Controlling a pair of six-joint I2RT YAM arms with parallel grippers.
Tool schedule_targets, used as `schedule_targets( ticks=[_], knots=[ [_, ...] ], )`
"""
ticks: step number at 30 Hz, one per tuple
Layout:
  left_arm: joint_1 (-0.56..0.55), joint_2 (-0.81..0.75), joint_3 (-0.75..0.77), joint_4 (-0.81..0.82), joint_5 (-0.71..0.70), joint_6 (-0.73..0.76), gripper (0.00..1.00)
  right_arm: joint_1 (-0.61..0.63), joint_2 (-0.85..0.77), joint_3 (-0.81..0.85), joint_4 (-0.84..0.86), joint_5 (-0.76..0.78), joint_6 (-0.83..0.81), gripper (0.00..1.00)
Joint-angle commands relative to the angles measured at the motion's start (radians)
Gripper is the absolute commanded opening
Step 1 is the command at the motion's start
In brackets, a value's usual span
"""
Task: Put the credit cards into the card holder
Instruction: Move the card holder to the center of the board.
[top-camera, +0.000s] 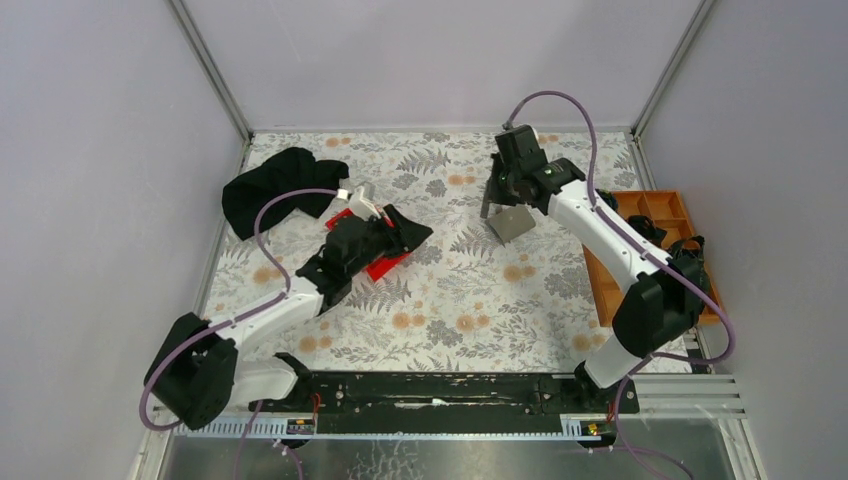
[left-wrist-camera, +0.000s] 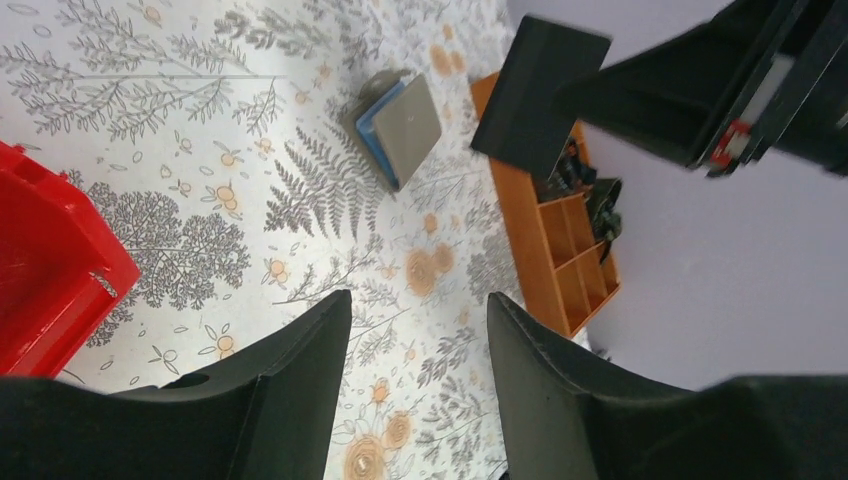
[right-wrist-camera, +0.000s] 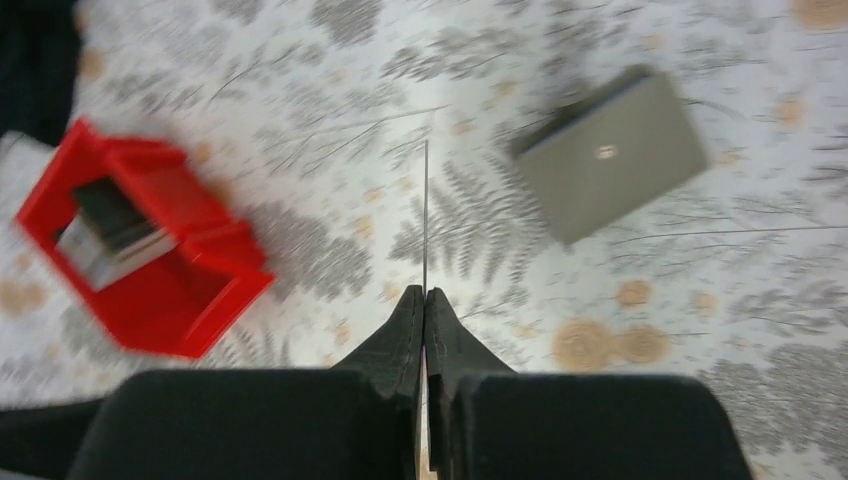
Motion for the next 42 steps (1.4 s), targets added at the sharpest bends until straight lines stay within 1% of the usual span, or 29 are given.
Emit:
schedule_targets(
  ticks=[1, 8, 13, 18, 24, 32, 42],
  knots=[
    [-0.031, 0.095, 0.068, -0.058, 0.025, 0.086, 0.59, -0.068, 0.013, 0.035, -0.007, 0.209, 0.029, 0.00],
    [-0.072, 0.251, 0.164, -0.118, 0.083, 0.151, 0.57, -0.158, 0.099, 0.048, 0.043, 0.305, 0.022, 0.00],
    [-0.103, 0.321, 0.218, -0.210, 0.086, 0.205, 0.56, -0.217, 0.168, 0.071, 0.085, 0.347, -0.001, 0.00],
    [-0.118, 0.338, 0.219, -0.293, 0.046, 0.226, 0.56, -0.250, 0.243, 0.113, 0.117, 0.370, -0.028, 0.00],
    [-0.121, 0.306, 0.153, -0.367, -0.024, 0.219, 0.56, -0.271, 0.332, 0.158, 0.148, 0.368, -0.044, 0.00],
    [-0.120, 0.327, 0.121, -0.356, -0.023, 0.207, 0.56, -0.295, 0.432, 0.222, 0.152, 0.297, -0.042, 0.00],
    [-0.120, 0.351, 0.121, -0.320, -0.012, 0.191, 0.56, -0.297, 0.460, 0.209, 0.141, 0.065, -0.029, 0.00]
  ],
)
